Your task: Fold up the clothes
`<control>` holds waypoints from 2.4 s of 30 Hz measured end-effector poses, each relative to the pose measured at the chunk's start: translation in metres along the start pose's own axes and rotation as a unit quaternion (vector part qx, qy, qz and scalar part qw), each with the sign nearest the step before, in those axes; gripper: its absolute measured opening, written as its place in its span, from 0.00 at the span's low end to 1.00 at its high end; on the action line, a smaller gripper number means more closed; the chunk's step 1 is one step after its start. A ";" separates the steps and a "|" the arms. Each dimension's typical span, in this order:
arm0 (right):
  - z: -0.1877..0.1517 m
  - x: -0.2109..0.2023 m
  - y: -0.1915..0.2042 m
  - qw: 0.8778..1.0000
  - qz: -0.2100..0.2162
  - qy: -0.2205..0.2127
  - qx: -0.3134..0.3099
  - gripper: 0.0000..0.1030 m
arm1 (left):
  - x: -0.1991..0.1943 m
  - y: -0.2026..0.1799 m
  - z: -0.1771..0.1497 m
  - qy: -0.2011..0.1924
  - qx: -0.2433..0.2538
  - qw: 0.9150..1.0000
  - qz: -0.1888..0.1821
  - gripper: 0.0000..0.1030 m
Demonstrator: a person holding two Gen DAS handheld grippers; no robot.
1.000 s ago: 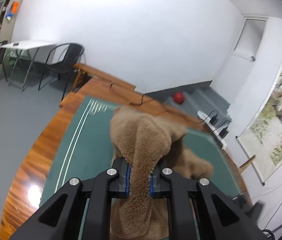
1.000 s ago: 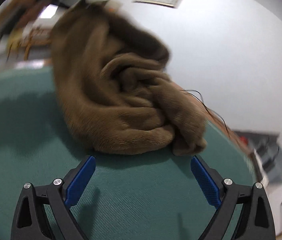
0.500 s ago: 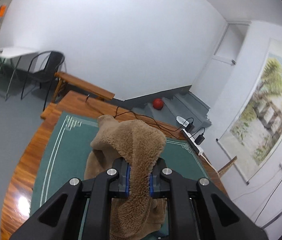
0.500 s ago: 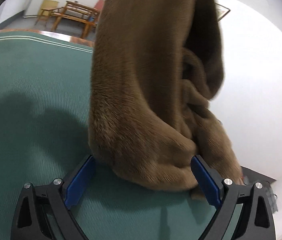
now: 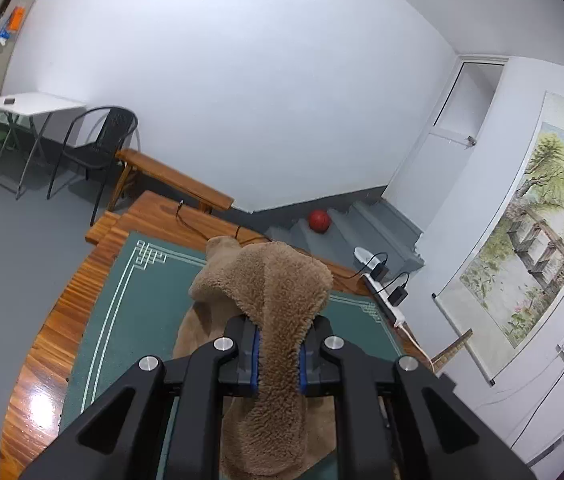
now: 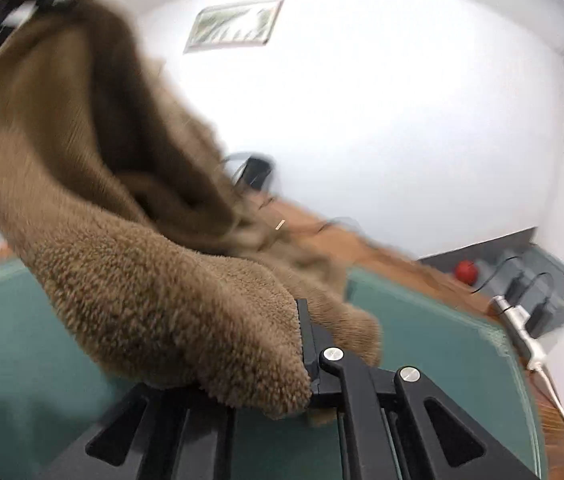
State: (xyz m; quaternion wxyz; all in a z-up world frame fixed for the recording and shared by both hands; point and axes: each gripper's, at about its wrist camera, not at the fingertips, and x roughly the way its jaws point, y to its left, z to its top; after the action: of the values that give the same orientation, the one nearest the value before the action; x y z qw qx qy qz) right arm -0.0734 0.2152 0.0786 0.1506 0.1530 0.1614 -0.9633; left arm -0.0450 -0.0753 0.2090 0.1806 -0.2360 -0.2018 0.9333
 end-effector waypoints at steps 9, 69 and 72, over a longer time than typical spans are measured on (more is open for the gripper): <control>0.083 -0.074 -0.049 0.977 -0.099 -0.165 0.086 0.07 | -0.065 -0.037 0.012 -0.058 0.008 0.997 -0.050 0.15; 0.089 -0.209 -0.064 0.964 -0.167 -0.192 0.079 0.08 | -0.006 -0.152 -0.283 0.036 0.752 0.658 0.011 0.83; 0.085 -0.209 -0.069 0.963 -0.167 -0.190 0.088 0.08 | 0.001 -0.151 -0.271 0.051 0.732 0.679 0.025 0.35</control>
State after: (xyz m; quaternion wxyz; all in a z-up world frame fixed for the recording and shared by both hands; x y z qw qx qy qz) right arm 0.0716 0.2973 0.2454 0.0012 -0.0495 0.0674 -0.9965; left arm 0.1304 0.1331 0.0596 0.2825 -0.0804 0.5611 0.7739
